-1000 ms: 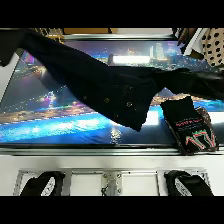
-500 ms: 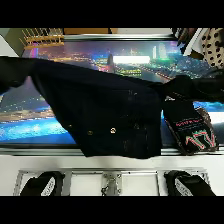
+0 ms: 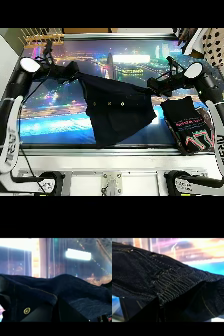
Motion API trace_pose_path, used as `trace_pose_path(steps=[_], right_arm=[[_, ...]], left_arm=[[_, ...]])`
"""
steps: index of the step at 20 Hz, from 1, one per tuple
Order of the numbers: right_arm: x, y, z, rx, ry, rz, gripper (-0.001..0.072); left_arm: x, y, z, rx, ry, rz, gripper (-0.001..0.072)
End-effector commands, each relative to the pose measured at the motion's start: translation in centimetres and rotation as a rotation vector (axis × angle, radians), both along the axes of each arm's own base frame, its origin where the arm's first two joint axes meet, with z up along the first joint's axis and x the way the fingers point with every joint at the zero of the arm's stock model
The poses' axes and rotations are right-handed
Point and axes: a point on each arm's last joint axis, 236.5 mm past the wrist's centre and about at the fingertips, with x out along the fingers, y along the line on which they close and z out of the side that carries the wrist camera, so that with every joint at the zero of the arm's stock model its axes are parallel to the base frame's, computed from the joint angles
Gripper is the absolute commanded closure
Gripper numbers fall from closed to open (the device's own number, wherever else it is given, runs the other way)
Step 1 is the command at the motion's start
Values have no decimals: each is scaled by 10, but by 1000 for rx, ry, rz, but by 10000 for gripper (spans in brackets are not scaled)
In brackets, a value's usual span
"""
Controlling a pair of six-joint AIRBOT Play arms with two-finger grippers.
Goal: Fold the clothes and pants, and hang the long-sleeved shirts on hangers.
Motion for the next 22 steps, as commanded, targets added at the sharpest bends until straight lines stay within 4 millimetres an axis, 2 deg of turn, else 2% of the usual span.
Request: trace_pose_path(steps=[1, 3, 5, 9, 11, 14, 17, 20, 22], right_arm=[[11, -18, -2, -91, -71, 16, 689], [-4, -31, 0, -215, -77, 87, 689], [-20, -51, -3, -342, -53, 125, 689], [-60, -72, -26, -429, 72, 162, 689], [-87, -77, -47, -443, 152, 183, 689], [-126, -84, -85, -457, 253, 202, 690], [-156, -91, -122, -476, 333, 209, 689], [-166, -93, -147, -473, 347, 175, 689], [-170, -93, -158, -473, 343, 168, 689]], left_arm=[[6, -7, -10, 15, 31, -60, 693], [-17, -15, -1, 33, 15, -99, 693], [-54, -26, -8, 37, 38, -126, 693], [-149, -54, -57, 51, 135, -195, 692], [-197, -66, -85, 67, 189, -248, 693], [-255, -78, -128, 90, 273, -287, 692], [-291, -87, -166, 134, 306, -333, 693], [-320, -98, -198, 184, 368, -397, 693], [-334, -108, -212, 216, 414, -453, 692]])
